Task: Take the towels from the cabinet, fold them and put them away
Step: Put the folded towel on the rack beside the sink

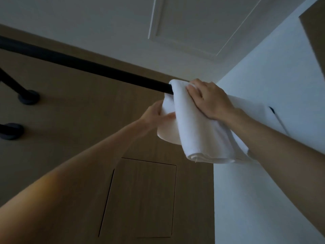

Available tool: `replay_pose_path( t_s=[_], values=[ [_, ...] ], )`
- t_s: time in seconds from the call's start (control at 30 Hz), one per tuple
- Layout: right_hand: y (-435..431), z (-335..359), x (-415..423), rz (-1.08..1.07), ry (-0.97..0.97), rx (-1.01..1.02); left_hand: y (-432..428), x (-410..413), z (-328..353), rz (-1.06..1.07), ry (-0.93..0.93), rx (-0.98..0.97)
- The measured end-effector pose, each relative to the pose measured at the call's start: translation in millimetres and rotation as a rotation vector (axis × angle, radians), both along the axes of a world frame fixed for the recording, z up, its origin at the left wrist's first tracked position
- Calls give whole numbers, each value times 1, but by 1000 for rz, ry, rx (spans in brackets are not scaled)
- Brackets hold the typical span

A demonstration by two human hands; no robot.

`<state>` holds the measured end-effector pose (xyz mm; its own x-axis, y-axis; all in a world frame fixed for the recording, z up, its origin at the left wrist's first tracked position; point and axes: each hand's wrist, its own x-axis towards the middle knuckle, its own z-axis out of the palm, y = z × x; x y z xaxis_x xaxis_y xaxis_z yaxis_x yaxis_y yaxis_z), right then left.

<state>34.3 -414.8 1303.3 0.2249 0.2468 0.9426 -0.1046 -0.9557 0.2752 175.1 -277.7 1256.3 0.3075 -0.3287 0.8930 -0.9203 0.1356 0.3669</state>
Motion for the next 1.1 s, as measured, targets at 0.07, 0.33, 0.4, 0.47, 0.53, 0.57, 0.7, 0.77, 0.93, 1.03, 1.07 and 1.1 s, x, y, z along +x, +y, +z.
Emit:
replay_pose_path(
  t_s=[0.07,0.33,0.4,0.47,0.53,0.57,0.7,0.77,0.93,1.03,1.07,1.1],
  values=[
    [-1,1,0,-11,7,15,-1,3,-8,4,-24,-31],
    [20,-14,-20,-137,259,37,2,-14,-41,-56,-16,-89],
    [25,-26,-20,-144,270,2,4,-20,-47,-73,-2,-76],
    [27,-32,-19,-181,255,-24,8,-27,-51,-110,25,-72],
    [25,-35,-16,-217,241,-45,13,-35,-55,-152,53,-65],
    [24,-35,-13,-233,228,-57,16,-38,-57,-181,66,-61],
    [22,-43,-5,-219,151,-64,22,-49,-67,-310,119,-20],
    [24,-45,-3,-209,126,-55,27,-55,-69,-383,163,45],
    [20,-43,-5,-210,118,-68,42,-71,-64,-633,357,165],
    [20,-43,-5,-237,110,-70,38,-83,-59,-531,262,251],
    [18,-43,-6,-248,113,-81,34,-83,-58,-477,236,254],
    [16,-42,-9,-257,116,-96,30,-82,-58,-441,230,246]
  ],
)
